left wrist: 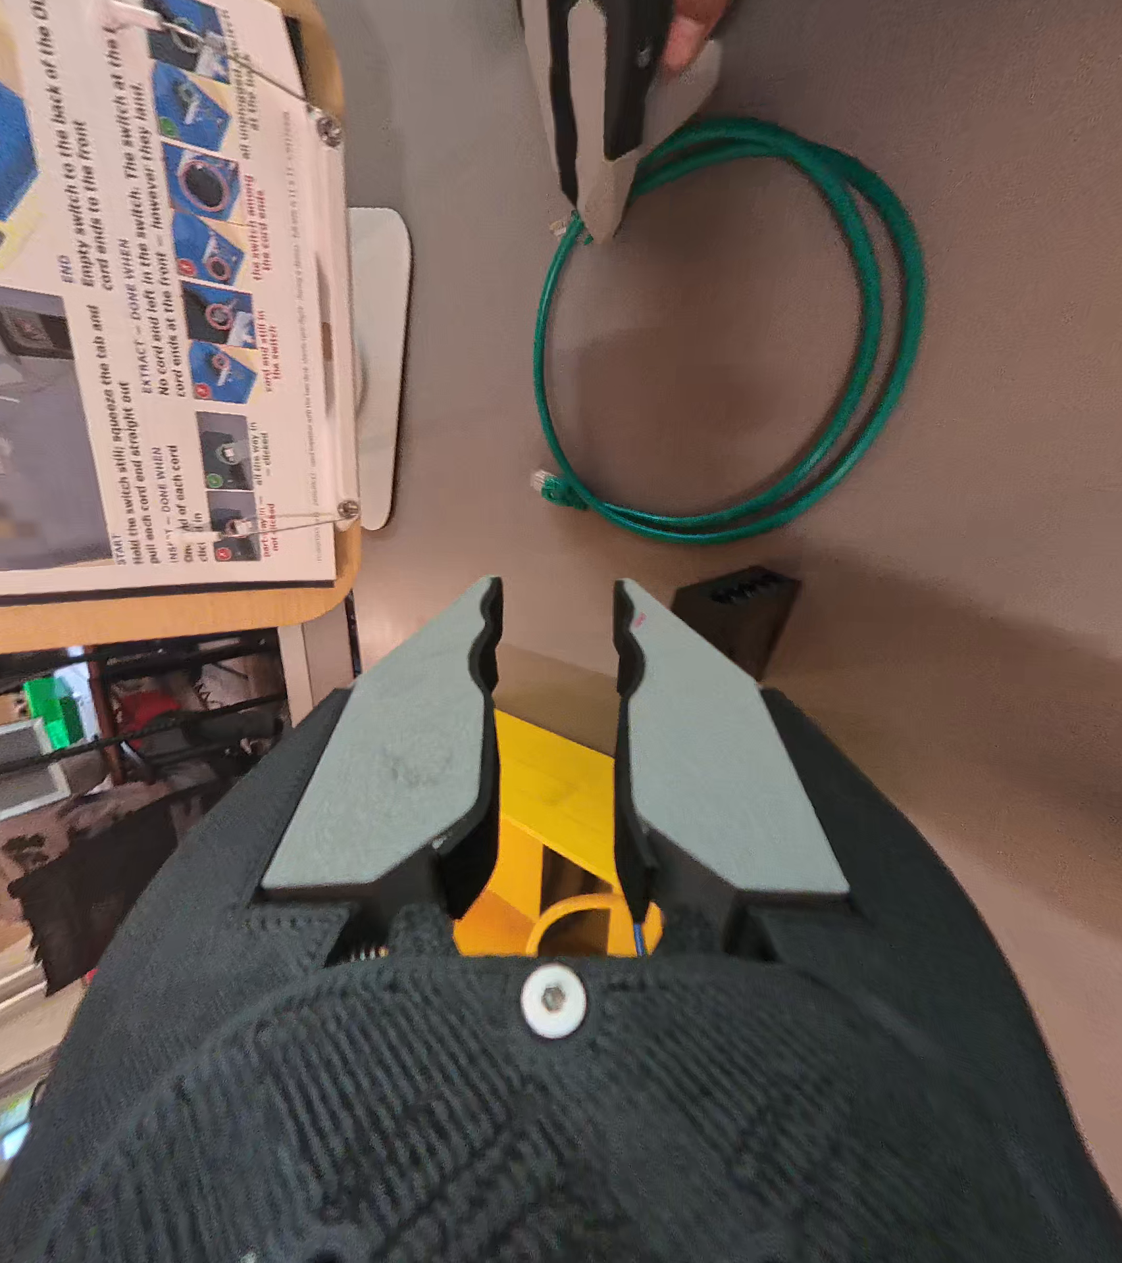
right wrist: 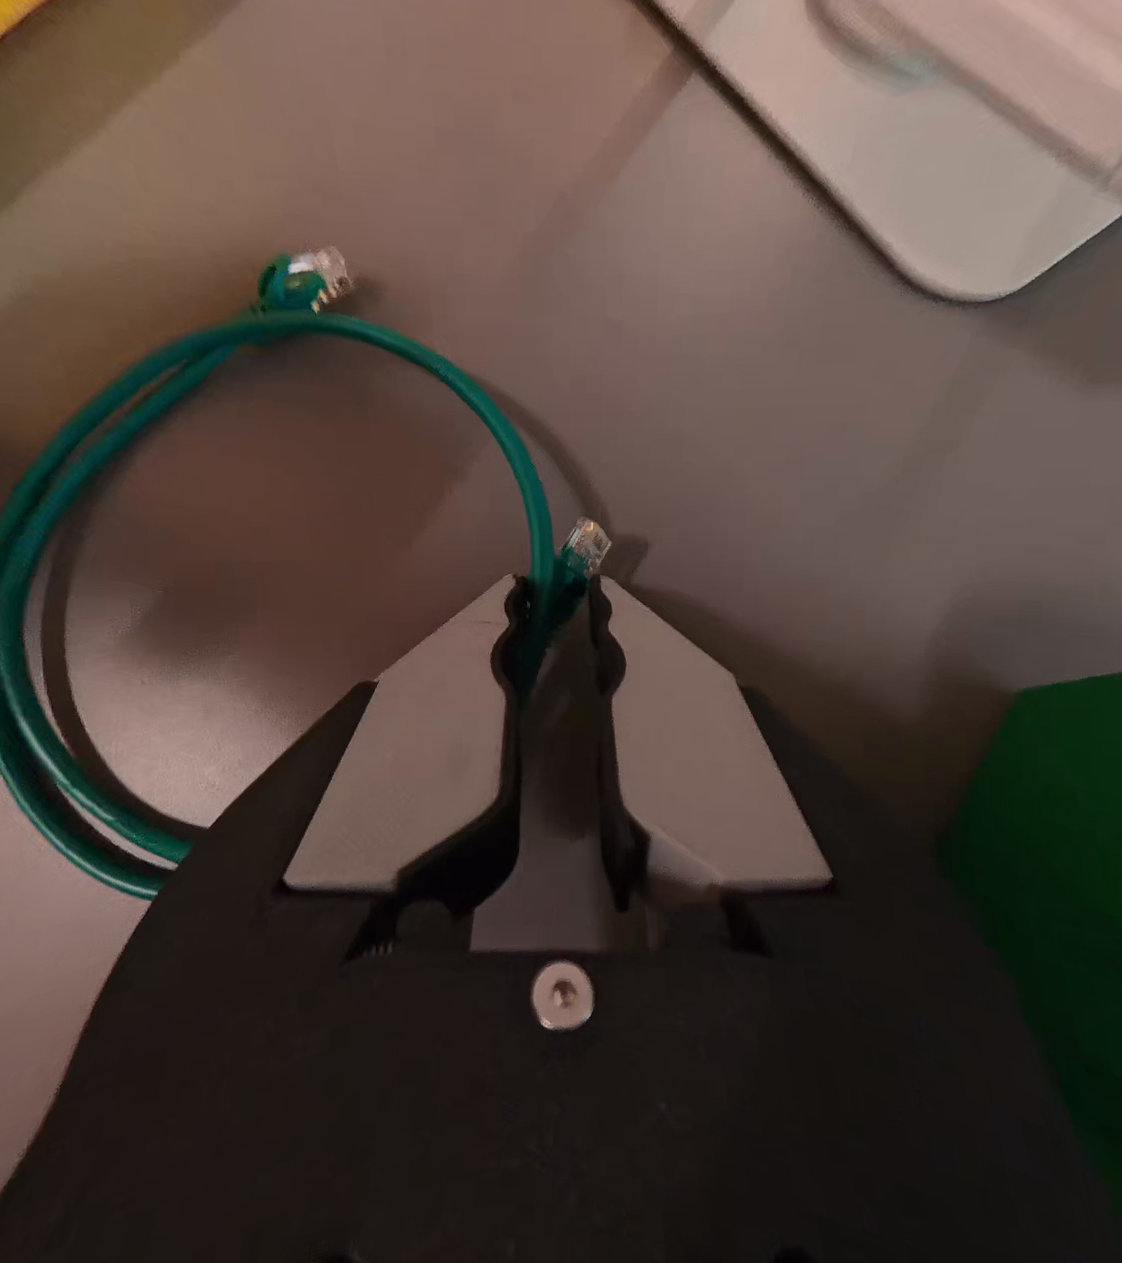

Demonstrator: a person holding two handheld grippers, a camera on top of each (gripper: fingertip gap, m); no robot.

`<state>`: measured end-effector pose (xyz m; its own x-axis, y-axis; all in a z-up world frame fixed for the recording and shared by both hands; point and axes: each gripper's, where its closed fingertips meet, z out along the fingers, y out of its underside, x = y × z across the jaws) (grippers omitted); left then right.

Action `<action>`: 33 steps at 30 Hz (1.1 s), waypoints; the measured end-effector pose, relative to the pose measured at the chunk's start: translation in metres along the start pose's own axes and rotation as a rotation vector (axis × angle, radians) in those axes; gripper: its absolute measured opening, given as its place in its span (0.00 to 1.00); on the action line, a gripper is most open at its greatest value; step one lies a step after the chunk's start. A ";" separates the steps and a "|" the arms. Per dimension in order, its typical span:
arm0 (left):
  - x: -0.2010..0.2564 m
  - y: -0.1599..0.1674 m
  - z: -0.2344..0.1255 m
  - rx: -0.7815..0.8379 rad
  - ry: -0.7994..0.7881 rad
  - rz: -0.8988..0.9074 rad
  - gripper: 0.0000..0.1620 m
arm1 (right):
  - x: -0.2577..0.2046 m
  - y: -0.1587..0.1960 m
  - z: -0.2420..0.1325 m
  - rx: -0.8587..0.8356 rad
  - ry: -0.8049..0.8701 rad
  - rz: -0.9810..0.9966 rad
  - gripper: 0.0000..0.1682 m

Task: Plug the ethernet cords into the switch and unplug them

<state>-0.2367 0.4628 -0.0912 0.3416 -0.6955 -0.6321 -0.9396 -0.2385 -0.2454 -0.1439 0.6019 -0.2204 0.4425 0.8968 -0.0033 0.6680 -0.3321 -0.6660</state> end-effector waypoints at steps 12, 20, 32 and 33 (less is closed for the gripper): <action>-0.066 -0.041 0.023 0.067 -0.249 -0.196 0.16 | 0.001 -0.091 -0.103 0.691 0.144 -0.160 0.08; -0.077 -0.090 0.027 0.141 -0.278 -0.091 0.19 | -0.016 -0.101 -0.127 0.817 0.159 -0.262 0.08; -0.100 -0.081 0.043 0.028 -0.370 -0.049 0.02 | -0.024 -0.102 -0.122 0.818 0.103 -0.229 0.09; -0.101 -0.078 0.042 0.026 -0.373 -0.059 0.02 | -0.021 -0.101 -0.120 0.812 0.079 -0.196 0.09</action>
<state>-0.1974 0.5802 -0.0394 0.3837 -0.3853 -0.8392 -0.9188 -0.2501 -0.3053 -0.1483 0.5817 -0.0632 0.4242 0.8830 0.2008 0.1119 0.1689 -0.9793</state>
